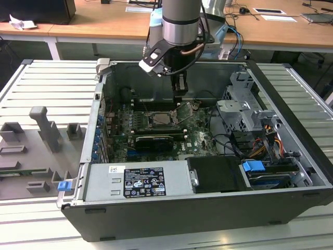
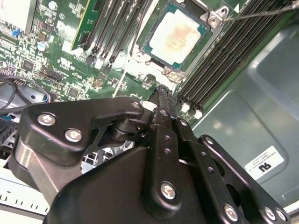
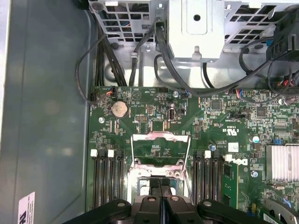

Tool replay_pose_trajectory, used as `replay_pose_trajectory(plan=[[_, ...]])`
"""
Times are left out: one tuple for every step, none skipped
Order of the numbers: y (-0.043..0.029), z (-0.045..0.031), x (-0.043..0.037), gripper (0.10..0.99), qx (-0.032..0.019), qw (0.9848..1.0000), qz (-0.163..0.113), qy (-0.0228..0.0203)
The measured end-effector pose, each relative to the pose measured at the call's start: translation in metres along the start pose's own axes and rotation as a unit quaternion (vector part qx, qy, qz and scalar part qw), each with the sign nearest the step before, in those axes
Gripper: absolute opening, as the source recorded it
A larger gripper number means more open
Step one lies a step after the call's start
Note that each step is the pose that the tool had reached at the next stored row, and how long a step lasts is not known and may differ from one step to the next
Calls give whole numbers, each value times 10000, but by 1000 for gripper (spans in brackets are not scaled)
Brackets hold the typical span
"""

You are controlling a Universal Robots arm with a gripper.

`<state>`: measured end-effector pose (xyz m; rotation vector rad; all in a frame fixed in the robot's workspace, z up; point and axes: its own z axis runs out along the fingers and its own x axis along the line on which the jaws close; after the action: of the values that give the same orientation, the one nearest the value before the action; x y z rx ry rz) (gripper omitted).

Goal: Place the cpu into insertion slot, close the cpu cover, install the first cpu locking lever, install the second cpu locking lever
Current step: 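Close the cpu cover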

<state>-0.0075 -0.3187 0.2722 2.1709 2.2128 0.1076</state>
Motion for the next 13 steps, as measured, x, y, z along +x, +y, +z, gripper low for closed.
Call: replay_pose_trajectory(plan=[[16,2,0,106,0,10000,0,0],[28,4,0,106,0,10000,0,0],[42,6,-1,106,0,10000,0,0],[51,9,-1,106,0,10000,-1,-1],[58,12,-1,106,0,10000,0,0],[65,14,-1,106,0,10000,0,0],[79,15,-2,106,0,10000,0,-1],[91,17,-2,106,0,10000,0,0],[99,18,-2,106,0,10000,0,0],[107,18,-2,106,0,10000,0,0],[117,19,-2,106,0,10000,0,0],[123,19,-3,106,0,10000,0,0],[128,20,-3,106,0,10000,0,0]])
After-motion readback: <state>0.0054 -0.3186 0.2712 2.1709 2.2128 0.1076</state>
